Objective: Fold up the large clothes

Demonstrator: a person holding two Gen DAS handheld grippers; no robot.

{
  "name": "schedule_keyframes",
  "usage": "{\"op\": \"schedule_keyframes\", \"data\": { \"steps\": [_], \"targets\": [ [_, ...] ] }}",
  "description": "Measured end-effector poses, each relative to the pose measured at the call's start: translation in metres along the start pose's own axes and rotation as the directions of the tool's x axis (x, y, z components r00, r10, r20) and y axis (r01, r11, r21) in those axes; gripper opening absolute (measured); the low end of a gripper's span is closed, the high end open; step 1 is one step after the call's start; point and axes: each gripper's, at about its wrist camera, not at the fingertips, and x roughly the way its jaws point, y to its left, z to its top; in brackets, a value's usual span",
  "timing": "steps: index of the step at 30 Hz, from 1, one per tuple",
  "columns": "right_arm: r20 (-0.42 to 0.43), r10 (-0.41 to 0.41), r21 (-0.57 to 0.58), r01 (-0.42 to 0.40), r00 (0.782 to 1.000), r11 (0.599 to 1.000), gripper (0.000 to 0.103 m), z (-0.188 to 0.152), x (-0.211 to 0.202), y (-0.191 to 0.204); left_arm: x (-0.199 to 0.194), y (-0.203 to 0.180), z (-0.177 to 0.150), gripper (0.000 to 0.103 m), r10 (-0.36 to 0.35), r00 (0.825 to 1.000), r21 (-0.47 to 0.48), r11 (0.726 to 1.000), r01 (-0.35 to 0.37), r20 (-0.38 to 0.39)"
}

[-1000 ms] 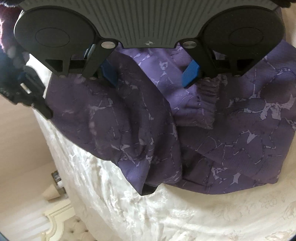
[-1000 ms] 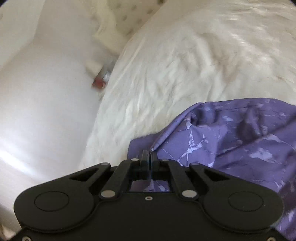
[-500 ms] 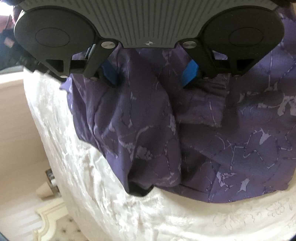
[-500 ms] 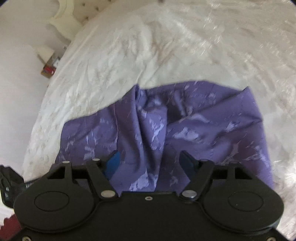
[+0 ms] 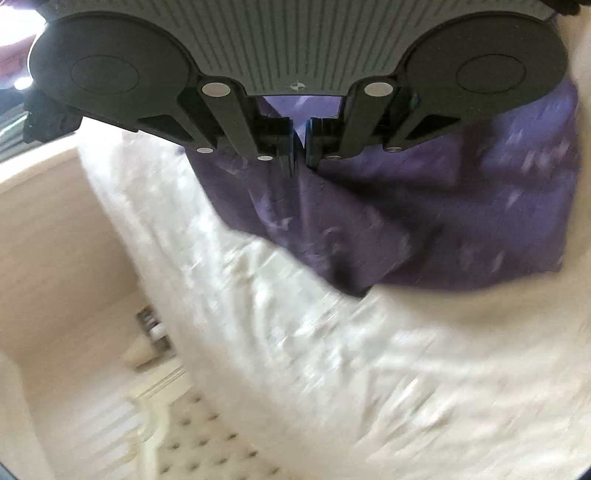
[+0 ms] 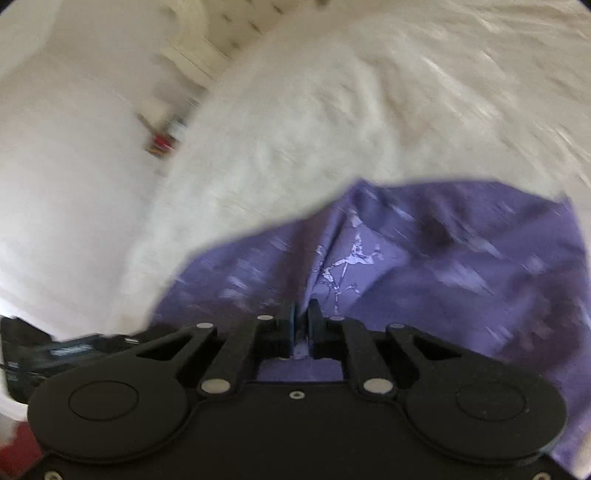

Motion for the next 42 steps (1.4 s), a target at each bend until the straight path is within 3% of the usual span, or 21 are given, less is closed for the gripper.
{"op": "schedule_keyframes", "data": {
  "steps": [3,5,7,10,14,18,23,26,27,28,31,33,36,39,41,42],
  "targets": [
    [-0.112,-0.157,0.024,0.161,0.981,0.987,0.039,-0.018,0.027,-0.02,0.033,0.032,-0.024,0.006,0.127,0.983,-0.028,0.991,-0.132,-0.132],
    [-0.124,-0.193,-0.004,0.194,0.973,0.981,0.044,-0.026,0.032,-0.021,0.048,0.046,-0.039,0.01,0.155,0.973,-0.022,0.987,-0.161,-0.171],
    [-0.108,-0.207,-0.043,0.204,0.972,0.978,0.048,-0.028,0.028,-0.013,0.045,0.047,-0.045,0.011,0.143,0.979,-0.037,0.988,-0.15,-0.147],
    [-0.061,-0.196,-0.079,0.191,0.979,0.978,0.054,-0.023,0.016,-0.005,0.028,0.038,-0.043,0.021,0.147,0.981,-0.017,0.988,-0.151,-0.125],
    [0.036,-0.165,-0.066,0.167,0.986,0.984,0.054,-0.011,-0.007,-0.011,-0.003,0.001,-0.042,0.025,0.209,0.978,0.117,0.971,-0.208,0.009],
    [0.062,-0.203,-0.045,0.205,0.977,0.978,0.055,0.005,-0.003,-0.024,0.0,-0.03,-0.04,0.033,0.178,0.982,0.226,0.956,-0.189,0.066],
    [0.056,-0.208,-0.104,0.213,0.976,0.971,0.055,0.019,0.015,-0.018,0.048,-0.046,-0.052,0.034,0.111,0.994,0.282,0.954,-0.1,-0.023],
    [0.035,-0.214,-0.163,0.216,0.976,0.963,0.055,0.021,0.031,-0.01,0.083,-0.039,-0.07,0.035,0.15,0.974,0.312,0.946,-0.091,-0.17],
    [0.027,-0.212,-0.173,0.214,0.977,0.962,0.055,0.024,0.036,-0.01,0.088,-0.037,-0.076,0.035,0.153,0.973,0.316,0.944,-0.092,-0.173],
    [0.016,-0.211,-0.184,0.21,0.977,0.96,0.055,0.025,0.04,-0.008,0.087,-0.038,-0.077,0.035,0.154,0.975,0.318,0.943,-0.097,-0.159],
    [-0.015,-0.206,-0.227,0.198,0.978,0.954,0.015,0.023,0.043,-0.002,0.086,-0.038,-0.075,0.036,0.144,0.978,0.288,0.953,-0.095,-0.152],
    [0.0,-0.182,-0.225,0.177,0.983,0.958,0.014,0.023,0.038,-0.003,0.084,-0.035,-0.076,0.036,0.139,0.979,0.283,0.955,-0.091,-0.152],
    [-0.007,-0.245,-0.143,0.242,0.969,0.96,0.013,0.023,0.04,-0.026,0.083,-0.035,-0.077,0.036,0.135,0.98,0.285,0.954,-0.089,-0.147],
    [-0.031,-0.252,-0.05,0.25,0.967,0.967,0.027,0.021,0.041,-0.045,0.084,-0.04,-0.077,0.036,0.141,0.979,0.295,0.951,-0.093,-0.147],
    [0.016,-0.239,-0.066,0.239,0.971,0.969,0.051,0.02,0.031,-0.037,0.077,-0.044,-0.074,0.036,0.143,0.979,0.308,0.947,-0.092,-0.146],
    [0.039,-0.227,-0.075,0.23,0.973,0.97,0.053,0.02,0.025,-0.032,0.071,-0.047,-0.073,0.036,0.138,0.981,0.315,0.945,-0.091,-0.133]
  ]
}}
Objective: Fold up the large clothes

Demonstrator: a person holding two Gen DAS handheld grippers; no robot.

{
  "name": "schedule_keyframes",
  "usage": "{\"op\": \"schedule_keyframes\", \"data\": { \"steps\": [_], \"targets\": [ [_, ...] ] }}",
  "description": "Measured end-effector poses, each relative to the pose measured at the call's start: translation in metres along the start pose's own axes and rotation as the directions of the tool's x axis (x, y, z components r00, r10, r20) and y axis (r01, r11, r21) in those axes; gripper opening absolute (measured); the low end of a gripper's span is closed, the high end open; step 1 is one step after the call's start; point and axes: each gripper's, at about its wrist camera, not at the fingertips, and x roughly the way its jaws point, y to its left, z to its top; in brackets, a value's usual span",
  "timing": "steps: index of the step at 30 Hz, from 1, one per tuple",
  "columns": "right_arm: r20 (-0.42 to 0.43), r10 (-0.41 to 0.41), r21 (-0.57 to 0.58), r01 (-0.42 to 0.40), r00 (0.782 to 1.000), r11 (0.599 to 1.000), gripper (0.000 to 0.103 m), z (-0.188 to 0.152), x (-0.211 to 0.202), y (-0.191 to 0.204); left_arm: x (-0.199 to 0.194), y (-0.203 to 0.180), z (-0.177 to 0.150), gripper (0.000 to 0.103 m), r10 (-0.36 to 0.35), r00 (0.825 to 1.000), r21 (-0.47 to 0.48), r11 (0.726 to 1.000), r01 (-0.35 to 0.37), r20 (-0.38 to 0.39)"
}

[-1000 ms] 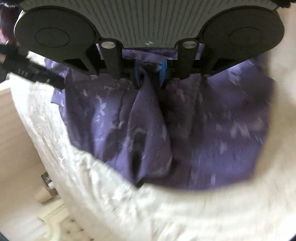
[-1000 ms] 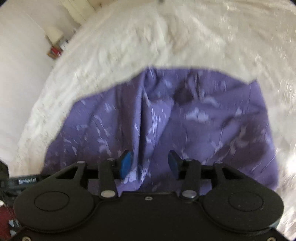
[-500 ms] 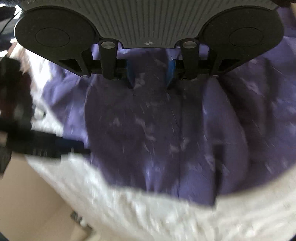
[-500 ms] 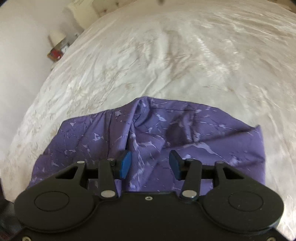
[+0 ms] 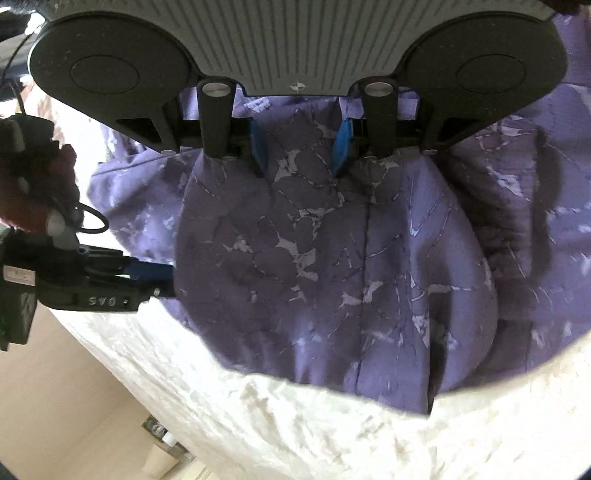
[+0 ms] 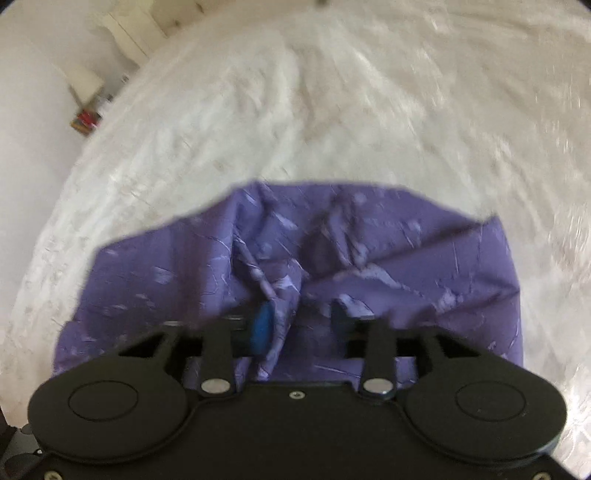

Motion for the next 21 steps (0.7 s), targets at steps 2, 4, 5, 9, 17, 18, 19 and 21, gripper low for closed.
{"op": "schedule_keyframes", "data": {
  "steps": [2,4,5,9,17,18,19,21],
  "targets": [
    [0.07,0.009,-0.05,-0.005,0.998,0.999,0.053,-0.001,-0.019,0.012,-0.018,-0.007,0.002,0.041,-0.002,0.998,0.033,0.999,0.0,0.061],
    [0.118,0.033,-0.122,-0.018,0.992,0.992,0.053,-0.003,-0.033,0.026,-0.035,-0.012,0.008,0.05,0.017,0.991,0.082,0.996,-0.029,0.133],
    [0.132,0.058,-0.163,-0.036,0.99,0.986,0.053,-0.004,-0.038,0.035,-0.041,-0.012,0.012,0.053,0.032,0.985,0.096,0.994,-0.049,0.169],
    [0.098,0.147,-0.269,-0.116,0.984,0.956,0.052,-0.004,-0.032,0.066,-0.032,0.005,0.034,0.058,0.086,0.973,0.039,0.995,-0.096,0.215],
    [-0.051,-0.045,-0.314,0.027,0.998,0.949,0.038,-0.013,0.036,0.042,0.016,0.067,0.039,0.057,0.181,0.977,-0.05,0.983,-0.177,0.116],
    [-0.056,-0.053,-0.315,0.032,0.997,0.949,0.038,-0.014,0.037,0.037,0.016,0.066,0.038,0.057,0.182,0.976,-0.029,0.983,-0.18,0.116],
    [-0.057,-0.043,-0.308,0.023,0.997,0.951,0.038,-0.013,0.035,0.035,0.013,0.062,0.039,0.057,0.189,0.975,-0.003,0.982,-0.19,0.114],
    [-0.051,-0.035,-0.306,0.017,0.998,0.952,0.043,-0.011,0.026,0.037,0.004,0.053,0.039,0.058,0.204,0.972,0.032,0.977,-0.209,0.112]
  ]
}}
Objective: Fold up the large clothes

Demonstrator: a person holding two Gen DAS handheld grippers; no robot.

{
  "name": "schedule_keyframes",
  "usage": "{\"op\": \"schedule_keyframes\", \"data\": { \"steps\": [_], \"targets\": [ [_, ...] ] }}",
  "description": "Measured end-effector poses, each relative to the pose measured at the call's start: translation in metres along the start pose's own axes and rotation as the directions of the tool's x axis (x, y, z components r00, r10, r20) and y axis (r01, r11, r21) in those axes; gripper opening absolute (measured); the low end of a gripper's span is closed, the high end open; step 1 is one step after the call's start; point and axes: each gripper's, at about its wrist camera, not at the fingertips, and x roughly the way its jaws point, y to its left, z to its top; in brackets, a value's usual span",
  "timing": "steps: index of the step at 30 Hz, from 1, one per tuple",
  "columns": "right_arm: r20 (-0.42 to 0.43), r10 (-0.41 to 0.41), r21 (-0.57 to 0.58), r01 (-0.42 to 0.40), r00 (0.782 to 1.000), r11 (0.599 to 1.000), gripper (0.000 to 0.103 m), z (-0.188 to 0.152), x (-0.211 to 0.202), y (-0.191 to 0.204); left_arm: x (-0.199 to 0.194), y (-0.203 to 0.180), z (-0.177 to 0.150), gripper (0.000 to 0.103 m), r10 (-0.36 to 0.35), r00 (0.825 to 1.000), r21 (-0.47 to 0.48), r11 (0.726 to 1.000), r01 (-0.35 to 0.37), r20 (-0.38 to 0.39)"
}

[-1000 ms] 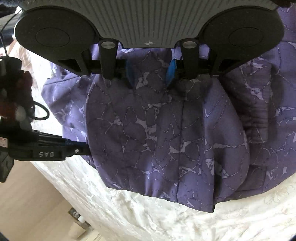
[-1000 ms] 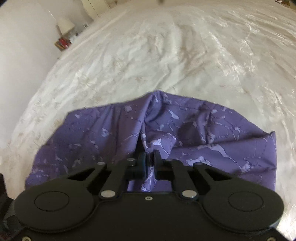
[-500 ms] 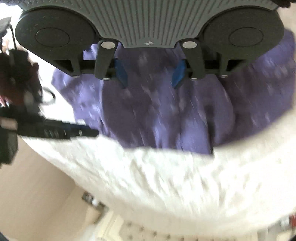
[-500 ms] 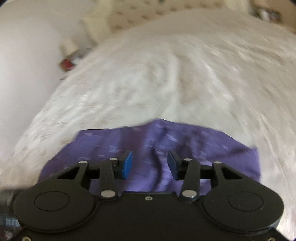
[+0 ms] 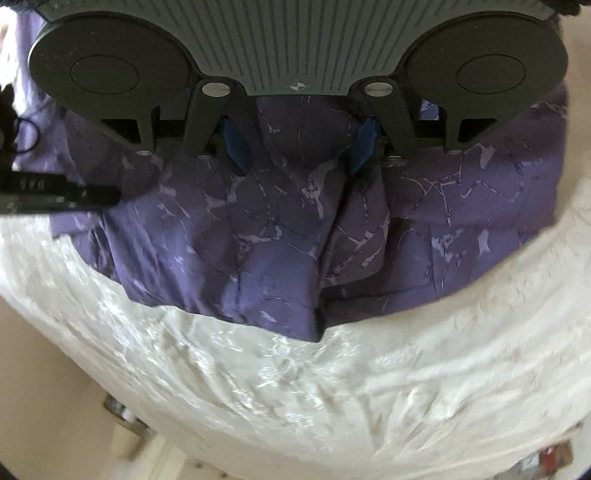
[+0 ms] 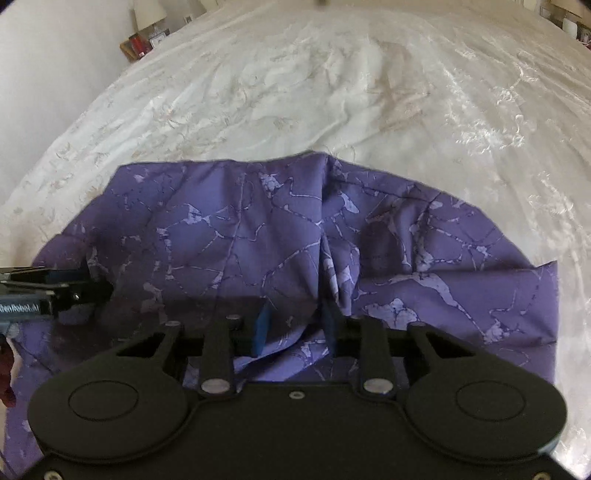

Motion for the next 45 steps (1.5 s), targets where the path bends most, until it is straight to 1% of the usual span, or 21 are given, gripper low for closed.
{"op": "schedule_keyframes", "data": {
  "steps": [1,4,6,9,11,12,13,15,17,18,20,21,23,25,28,32,36,38,41,43,45],
  "targets": [
    [0.016,0.005,-0.008,-0.005,1.0,1.0,0.047,0.0,-0.007,0.004,-0.007,-0.004,-0.001,0.058,0.002,1.0,0.01,1.0,-0.002,0.009],
    [0.072,0.031,-0.055,-0.027,0.997,0.998,0.049,-0.004,-0.033,0.018,-0.035,-0.02,-0.008,0.058,0.0,0.998,0.055,0.999,-0.003,0.064],
    [0.084,0.053,-0.089,-0.046,0.995,0.995,0.052,-0.013,-0.042,0.034,-0.04,-0.031,-0.021,0.059,-0.007,0.998,0.089,0.996,0.001,0.07],
    [0.018,0.04,-0.155,-0.036,0.999,0.987,0.053,-0.036,-0.039,0.052,-0.034,-0.043,-0.044,0.065,-0.006,1.0,0.131,0.991,0.006,0.002],
    [-0.069,-0.022,-0.171,0.01,0.997,0.985,0.055,-0.054,-0.023,0.056,-0.019,-0.042,-0.062,0.068,0.019,0.998,0.134,0.991,-0.01,-0.066],
    [-0.09,-0.041,-0.165,0.025,0.995,0.986,0.055,-0.062,-0.016,0.055,-0.016,-0.041,-0.068,0.069,0.018,0.998,0.133,0.991,-0.01,-0.061],
    [-0.081,-0.049,-0.162,0.035,0.996,0.986,0.055,-0.067,-0.012,0.054,-0.013,-0.042,-0.072,0.071,0.021,0.999,0.145,0.989,-0.014,-0.046],
    [-0.059,-0.068,-0.17,0.057,0.996,0.984,0.057,-0.071,-0.008,0.057,-0.008,-0.045,-0.073,0.078,0.025,0.999,0.171,0.985,-0.018,-0.038],
    [-0.048,-0.085,-0.164,0.076,0.995,0.983,0.06,-0.069,-0.005,0.059,-0.002,-0.045,-0.07,0.091,0.011,0.999,0.155,0.988,-0.004,-0.043],
    [-0.046,-0.092,-0.161,0.083,0.995,0.983,0.062,-0.07,-0.004,0.06,-0.001,-0.046,-0.07,0.095,0.001,0.999,0.149,0.989,0.006,-0.047],
    [-0.037,-0.111,-0.161,0.104,0.993,0.981,0.069,-0.069,-0.002,0.062,0.003,-0.052,-0.069,0.103,0.005,0.999,0.167,0.986,0.004,-0.052],
    [-0.031,-0.126,-0.165,0.119,0.992,0.979,0.072,-0.069,-0.001,0.063,0.004,-0.054,-0.069,0.103,0.009,0.999,0.174,0.985,-0.001,-0.05],
    [-0.013,-0.158,-0.155,0.154,0.987,0.976,0.089,-0.071,0.0,0.063,0.004,-0.063,-0.073,0.103,0.031,0.999,0.19,0.981,-0.023,-0.04],
    [-0.002,-0.188,-0.133,0.186,0.982,0.973,0.097,-0.075,-0.005,0.064,0.0,-0.063,-0.078,0.103,0.04,0.998,0.195,0.98,-0.032,-0.039],
    [0.011,-0.216,-0.122,0.216,0.976,0.969,0.102,-0.077,-0.002,0.065,0.003,-0.068,-0.077,0.103,0.044,0.998,0.21,0.977,-0.033,-0.049],
    [-0.024,-0.228,-0.131,0.223,0.973,0.966,0.102,-0.073,-0.002,0.066,0.006,-0.072,-0.078,0.103,0.018,0.998,0.257,0.966,-0.003,-0.057],
    [-0.04,-0.199,-0.126,0.193,0.979,0.973,0.102,-0.068,-0.005,0.061,-0.001,-0.062,-0.075,0.101,-0.05,0.998,0.251,0.966,0.06,-0.048],
    [-0.009,-0.222,-0.111,0.22,0.975,0.969,0.101,-0.07,-0.016,0.062,-0.013,-0.058,-0.076,0.098,-0.064,0.998,0.245,0.967,0.069,-0.03],
    [0.07,-0.255,-0.06,0.259,0.964,0.964,0.101,-0.084,-0.043,0.064,-0.04,-0.053,-0.082,0.098,-0.08,0.997,0.23,0.97,0.074,0.017],
    [0.095,-0.267,-0.021,0.27,0.959,0.963,0.102,-0.097,-0.06,0.063,-0.059,-0.047,-0.093,0.098,-0.09,0.995,0.208,0.975,0.08,0.04],
    [0.095,-0.271,0.022,0.27,0.958,0.963,0.102,-0.112,-0.076,0.06,-0.073,-0.041,-0.104,0.098,-0.086,0.995,0.186,0.979,0.077,0.042]
  ]
}}
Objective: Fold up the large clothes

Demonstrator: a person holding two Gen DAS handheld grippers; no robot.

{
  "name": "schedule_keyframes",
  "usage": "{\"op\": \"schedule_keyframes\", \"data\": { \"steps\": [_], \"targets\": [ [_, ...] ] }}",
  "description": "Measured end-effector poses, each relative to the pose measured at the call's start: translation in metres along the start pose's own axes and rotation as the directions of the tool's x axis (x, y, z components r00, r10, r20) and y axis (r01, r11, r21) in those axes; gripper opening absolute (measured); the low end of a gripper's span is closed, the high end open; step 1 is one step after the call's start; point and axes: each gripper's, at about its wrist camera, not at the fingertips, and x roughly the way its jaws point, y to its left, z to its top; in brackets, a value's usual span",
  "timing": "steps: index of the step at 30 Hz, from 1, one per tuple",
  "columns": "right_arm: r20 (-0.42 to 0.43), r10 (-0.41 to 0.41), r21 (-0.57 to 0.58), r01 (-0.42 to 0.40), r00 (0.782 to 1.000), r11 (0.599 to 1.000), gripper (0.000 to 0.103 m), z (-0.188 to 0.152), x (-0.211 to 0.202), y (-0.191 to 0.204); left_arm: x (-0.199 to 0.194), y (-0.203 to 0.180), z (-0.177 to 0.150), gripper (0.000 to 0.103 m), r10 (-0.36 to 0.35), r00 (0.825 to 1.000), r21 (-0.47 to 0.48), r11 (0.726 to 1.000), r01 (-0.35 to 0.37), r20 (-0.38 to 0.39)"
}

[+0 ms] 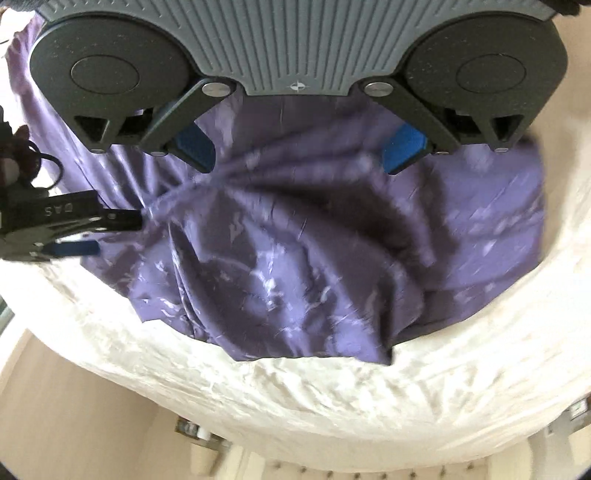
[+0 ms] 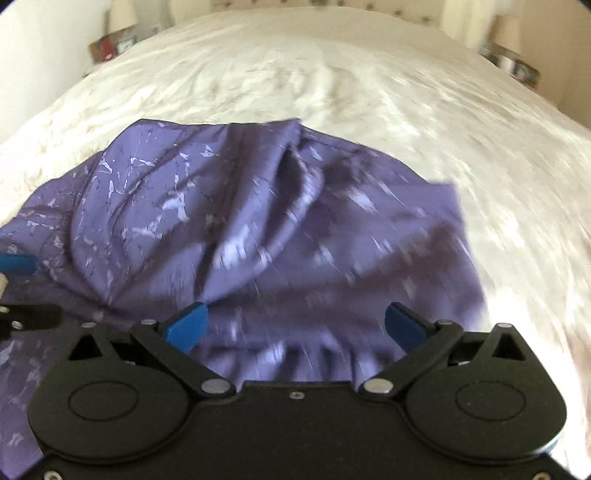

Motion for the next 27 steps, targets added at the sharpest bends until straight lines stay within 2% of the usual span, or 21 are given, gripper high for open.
{"op": "schedule_keyframes", "data": {
  "steps": [6,10,14,18,27],
  "targets": [
    [-0.039,-0.015,0.106,0.019,0.999,0.994,0.102,-0.051,-0.037,-0.028,-0.046,0.017,-0.049,0.099,0.069,0.997,-0.092,0.993,-0.071,-0.023],
    [-0.059,-0.007,0.145,0.015,0.998,0.989,0.102,-0.089,-0.059,-0.046,-0.074,0.02,-0.083,0.099,0.129,0.99,-0.162,0.978,-0.135,-0.049],
    [-0.066,0.014,0.173,-0.002,0.998,0.985,0.102,-0.122,-0.078,-0.063,-0.087,0.013,-0.117,0.099,0.187,0.976,-0.24,0.948,-0.208,-0.108],
    [-0.066,0.037,0.201,-0.023,0.997,0.979,0.102,-0.148,-0.1,-0.082,-0.099,0.007,-0.149,0.099,0.223,0.966,-0.318,0.913,-0.255,-0.134],
    [-0.104,0.108,0.218,-0.083,0.989,0.972,0.102,-0.188,-0.117,-0.111,-0.117,0.001,-0.2,0.099,0.248,0.955,-0.431,0.853,-0.296,-0.164]
  ]
}}
